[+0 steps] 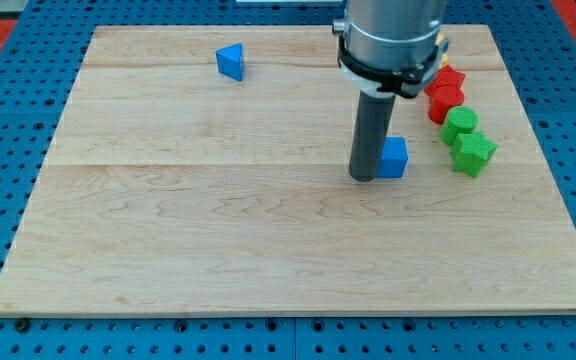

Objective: Move the blue cube below the green star

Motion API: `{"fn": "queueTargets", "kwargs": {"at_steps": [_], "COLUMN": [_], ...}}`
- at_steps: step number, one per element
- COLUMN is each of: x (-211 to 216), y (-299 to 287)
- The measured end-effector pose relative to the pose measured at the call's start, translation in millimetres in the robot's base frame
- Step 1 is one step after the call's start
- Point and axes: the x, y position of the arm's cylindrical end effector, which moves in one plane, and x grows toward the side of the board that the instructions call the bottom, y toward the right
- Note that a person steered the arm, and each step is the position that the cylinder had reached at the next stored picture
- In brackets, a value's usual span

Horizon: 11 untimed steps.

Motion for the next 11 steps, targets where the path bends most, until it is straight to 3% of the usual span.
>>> {"fn": "queueTargets", "kwargs": {"at_steps": [1, 2, 3, 5, 6, 7, 8, 11], "x": [-36.6, -72.7, -42.1, -27.3, -40.0, 0.4, 19.3, 15.1], "y": [-42.7, -7.5, 26.8, 55.5, 20.0, 24.0, 69.9, 76.0]}}
